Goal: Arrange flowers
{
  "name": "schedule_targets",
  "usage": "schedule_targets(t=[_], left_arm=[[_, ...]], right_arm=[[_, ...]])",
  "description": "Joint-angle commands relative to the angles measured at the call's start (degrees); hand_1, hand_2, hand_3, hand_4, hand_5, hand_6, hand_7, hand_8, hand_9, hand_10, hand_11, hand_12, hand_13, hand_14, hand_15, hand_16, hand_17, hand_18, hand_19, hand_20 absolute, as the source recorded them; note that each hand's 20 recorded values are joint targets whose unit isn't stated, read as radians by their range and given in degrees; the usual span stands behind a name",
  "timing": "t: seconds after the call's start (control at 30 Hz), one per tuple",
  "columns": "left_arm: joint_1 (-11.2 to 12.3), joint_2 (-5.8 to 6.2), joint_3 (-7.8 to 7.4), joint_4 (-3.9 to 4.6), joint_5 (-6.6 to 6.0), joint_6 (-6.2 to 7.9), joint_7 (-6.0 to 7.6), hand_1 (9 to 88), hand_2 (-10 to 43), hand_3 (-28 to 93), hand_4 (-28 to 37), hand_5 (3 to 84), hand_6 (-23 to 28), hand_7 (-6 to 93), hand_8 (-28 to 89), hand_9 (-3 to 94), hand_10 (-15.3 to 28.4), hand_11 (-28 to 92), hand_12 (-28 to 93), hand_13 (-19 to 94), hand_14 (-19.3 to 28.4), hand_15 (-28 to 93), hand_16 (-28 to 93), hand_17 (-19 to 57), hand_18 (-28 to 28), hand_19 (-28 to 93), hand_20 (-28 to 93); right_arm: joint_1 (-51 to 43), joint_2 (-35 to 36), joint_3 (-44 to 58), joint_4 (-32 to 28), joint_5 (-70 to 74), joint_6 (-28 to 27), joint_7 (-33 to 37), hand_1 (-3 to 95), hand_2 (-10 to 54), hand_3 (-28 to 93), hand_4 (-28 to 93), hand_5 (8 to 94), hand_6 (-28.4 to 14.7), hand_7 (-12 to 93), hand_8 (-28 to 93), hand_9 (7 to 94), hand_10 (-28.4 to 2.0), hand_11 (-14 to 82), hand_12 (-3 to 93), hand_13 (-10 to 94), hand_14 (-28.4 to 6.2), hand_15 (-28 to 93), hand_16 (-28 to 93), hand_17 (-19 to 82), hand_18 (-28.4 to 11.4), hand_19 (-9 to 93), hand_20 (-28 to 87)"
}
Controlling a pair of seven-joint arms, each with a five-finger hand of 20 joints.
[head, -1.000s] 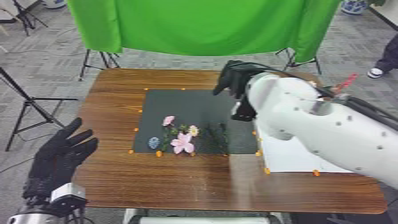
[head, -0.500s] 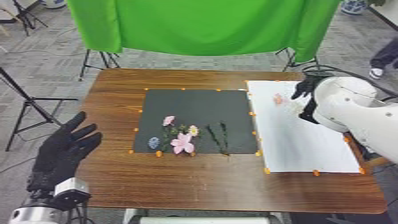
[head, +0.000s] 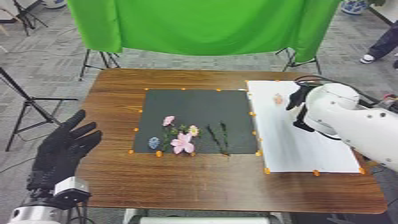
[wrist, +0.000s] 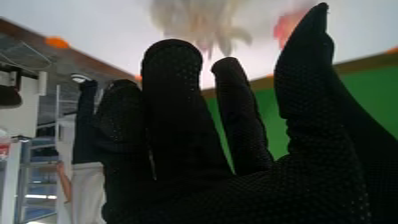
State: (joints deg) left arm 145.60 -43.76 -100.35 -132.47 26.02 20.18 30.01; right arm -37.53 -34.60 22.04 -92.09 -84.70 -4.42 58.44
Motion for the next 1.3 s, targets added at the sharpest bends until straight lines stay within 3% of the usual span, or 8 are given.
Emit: schedule_targets(t=[0.03, 0.27, 0.4, 0.6, 0.77, 1.13, 1.17, 1.3], left_arm=[[0.50, -1.05, -0.37, 0.31, 0.36, -0.26, -0.67, 30.2, 6.5, 64, -19.3, 36.4, 9.7, 8.5, -7, 32.5, 20.3, 28, 12, 22, 28.0, 57, -12, -6.4, 28.4, 56, -1], [-0.56, -2.41, -0.39, 0.47, 1.74, -1.09, -2.35, 30.3, 6.5, 64, -19.2, 36.4, 9.7, 8.6, -7, 32.4, 20.3, 28, 12, 22, 28.0, 58, -12, -6.4, 28.4, 56, -1], [-0.55, -2.81, -0.41, 0.44, 2.04, -1.25, -2.63, 30.2, 6.5, 64, -19.2, 36.4, 9.7, 8.7, -7, 32.4, 20.4, 28, 12, 22, 28.0, 58, -12, -6.4, 28.4, 56, -1], [-0.90, -3.31, -0.32, 0.53, 2.42, -1.47, -3.12, 30.2, 6.5, 64, -19.1, 36.4, 9.7, 8.6, -7, 32.5, 20.4, 28, 12, 22, 28.0, 58, -12, -6.5, 28.4, 56, -1], [0.21, -1.50, 0.03, 0.31, 0.63, -0.23, -1.10, 30.3, 6.5, 64, -19.1, 36.4, 9.7, 8.6, -7, 32.5, 20.4, 27, 12, 22, 28.0, 58, -12, -6.4, 28.4, 56, -1], [2.38, -0.95, -1.45, -0.37, -0.16, 0.59, -0.39, 30.3, 6.6, 64, -19.1, 36.4, 9.7, 8.6, -7, 32.5, 20.3, 28, 12, 22, 28.1, 58, -12, -6.5, 28.4, 56, -1], [2.95, -0.01, -1.42, -0.51, -1.01, 1.16, 0.89, 30.3, 6.6, 64, -19.1, 36.4, 9.7, 8.6, -7, 32.5, 20.3, 28, 12, 22, 28.0, 58, -12, -6.5, 28.4, 56, -1], [3.17, -0.69, -1.93, -0.67, -0.53, 1.07, 0.21, 30.3, 6.5, 64, -19.1, 36.4, 9.7, 8.6, -7, 32.5, 20.3, 28, 12, 22, 28.1, 58, -12, -6.5, 28.4, 56, 0]], right_arm=[[-0.50, 0.34, -1.22, 1.04, -0.49, -0.90, 2.38, 35.2, -3.4, 78, -25, 48.4, -2.7, 15, -10, 53.6, -19.4, 12.3, 14.2, 68, -9.9, 75, 10, 46, -17.2, 93, 27], [-1.39, 0.94, -3.28, 1.57, -1.69, 3.74, 1.64, 38.0, -3.5, 78, -25, 51.7, -2.5, 16, -10, 56.8, -18.4, 13.7, 14.3, 70, -9.1, 75, 10, 47, -17.1, 93, 28], [-0.82, 0.83, -5.98, 1.78, -3.86, 6.90, 1.87, 47.0, -7.5, 78, -27, 61.4, -1.9, 21, -7, 67.8, -14.3, 18.0, 14.5, 74, -5.9, 73, 11, 49, -16.4, 93, 28], [1.73, 1.47, -10.89, 1.48, -7.29, 12.03, 1.91, 59.4, -9.0, 73, -28, 73.0, 0.0, 30, 3, 87.0, -7.9, 8.3, 30.4, 81, -2.1, 69, 14, 53, -15.3, 93, 30], [5.12, 2.11, -13.91, 0.50, -9.25, 15.62, 2.42, 61.0, -9.3, 74, -28, 75.3, 0.2, 30, 3, 89.2, -7.3, 8.9, 32.0, 84, -0.9, 69, 14, 54, -14.7, 93, 31], [9.42, -0.64, -10.92, -7.47, -12.61, 13.53, -2.51, 60.9, -9.5, 75, -28, 77.2, -0.3, 29, 3, 90.4, -7.5, 8.6, 32.9, 85, -0.8, 68, 15, 56, -14.9, 93, 34], [9.79, -1.91, -10.69, -8.06, -12.63, 12.75, -3.21, 60.8, -9.5, 76, -28, 77.3, -0.3, 28, 3, 90.4, -7.5, 8.5, 32.9, 85, -0.8, 68, 15, 56, -15.0, 93, 34], [8.70, -7.24, -8.98, -9.50, -13.49, 9.43, -6.88, 60.8, -9.5, 76, -28, 77.3, -0.3, 28, 4, 90.5, -7.5, 8.5, 33.1, 85, -0.8, 68, 16, 56, -15.1, 93, 35]])
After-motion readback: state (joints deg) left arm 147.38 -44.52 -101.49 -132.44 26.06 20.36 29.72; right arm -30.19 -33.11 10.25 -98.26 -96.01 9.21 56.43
